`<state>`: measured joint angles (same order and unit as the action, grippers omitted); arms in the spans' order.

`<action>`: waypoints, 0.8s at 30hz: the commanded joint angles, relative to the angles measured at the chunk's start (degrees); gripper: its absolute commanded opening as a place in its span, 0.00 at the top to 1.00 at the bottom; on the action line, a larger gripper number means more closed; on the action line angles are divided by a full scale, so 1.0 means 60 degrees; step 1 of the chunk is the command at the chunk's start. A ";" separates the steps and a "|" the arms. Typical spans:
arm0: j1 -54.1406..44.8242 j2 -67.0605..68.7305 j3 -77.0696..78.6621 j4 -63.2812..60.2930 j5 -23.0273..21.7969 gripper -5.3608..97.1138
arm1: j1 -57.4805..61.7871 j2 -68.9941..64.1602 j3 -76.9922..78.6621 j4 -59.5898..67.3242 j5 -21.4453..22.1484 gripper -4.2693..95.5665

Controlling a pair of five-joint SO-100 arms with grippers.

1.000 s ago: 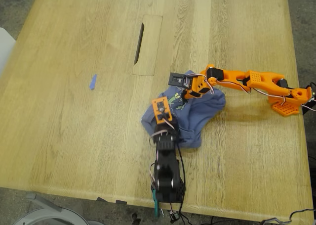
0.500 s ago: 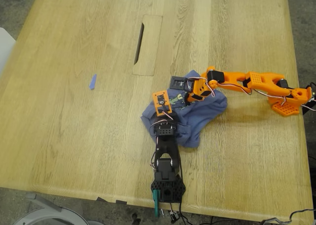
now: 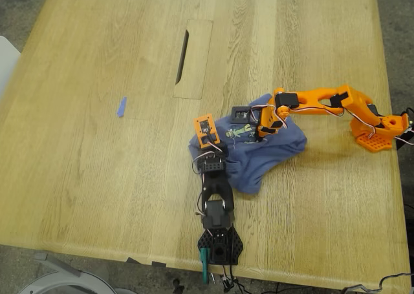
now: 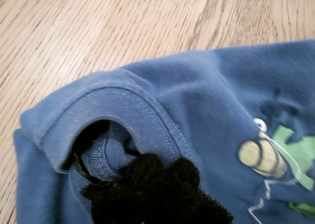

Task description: Fold a T-shirt

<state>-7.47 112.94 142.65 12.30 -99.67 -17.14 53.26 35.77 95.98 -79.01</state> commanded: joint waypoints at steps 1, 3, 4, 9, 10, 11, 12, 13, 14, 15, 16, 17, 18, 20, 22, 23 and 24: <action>-0.0278 -0.0249 -0.1201 -0.0249 0.0132 0.95 | -0.0264 0.0747 0.0557 0.0132 -0.0059 0.94; -0.0396 -0.0542 -0.1377 -0.0278 0.0161 0.95 | -0.0293 0.0981 0.0879 0.0132 -0.0015 0.95; -0.0498 -0.0674 -0.1479 -0.0293 0.0161 0.95 | -0.0322 0.1113 0.1055 0.0132 -0.0015 0.95; -0.1128 -0.1069 -0.1816 -0.0293 0.0234 0.95 | -0.0410 0.1934 0.2139 0.0132 0.0029 0.95; -0.1216 -0.1143 -0.1831 -0.0293 0.0234 0.95 | -0.0425 0.2095 0.2344 0.0132 0.0029 0.95; -0.1304 -0.1201 -0.1846 -0.0293 0.0249 0.95 | -0.0439 0.2241 0.2520 0.0132 0.0044 0.95; -0.1377 -0.1274 -0.1875 -0.0293 0.0264 0.95 | -0.0483 0.2388 0.2710 0.0132 0.0044 0.95; -0.1406 -0.1377 -0.1948 -0.0293 0.0278 0.95 | -0.0513 0.2534 0.2886 0.0132 0.0044 0.95; -0.1421 -0.1523 -0.2065 -0.0293 0.0293 0.95 | -0.0542 0.2681 0.3076 0.0132 0.0059 0.95; -0.1436 -0.1699 -0.2241 -0.0293 0.0308 0.95 | -0.0571 0.2812 0.3267 0.0132 0.0059 0.95; -0.1436 -0.1904 -0.2461 -0.0293 0.0308 0.95 | -0.0601 0.2944 0.3457 0.0132 0.0059 0.95; -0.1406 -0.2124 -0.2710 -0.0293 0.0308 0.95 | -0.0630 0.3105 0.3677 0.0132 0.0059 0.95; -0.1392 -0.2344 -0.2930 -0.0278 0.0308 0.95 | -0.0659 0.3369 0.3984 0.0117 0.0059 0.95; -0.1348 -0.2798 -0.3296 -0.0264 0.0322 0.95 | -0.0747 0.3765 0.4658 0.0117 0.0059 0.95; -0.1377 -0.3193 -0.3574 -0.0264 0.0322 0.95 | -0.0879 0.4219 0.5303 0.0103 0.0073 0.95; -0.1450 -0.3340 -0.3721 -0.0249 0.0322 0.95 | -0.0923 0.4453 0.5610 0.0103 0.0088 0.95; -0.1538 -0.3472 -0.3867 -0.0249 0.0337 0.95 | -0.0952 0.4673 0.5889 0.0103 0.0088 0.95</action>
<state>-12.92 92.90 126.56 12.30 -98.09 -21.27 77.08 68.29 95.89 -78.93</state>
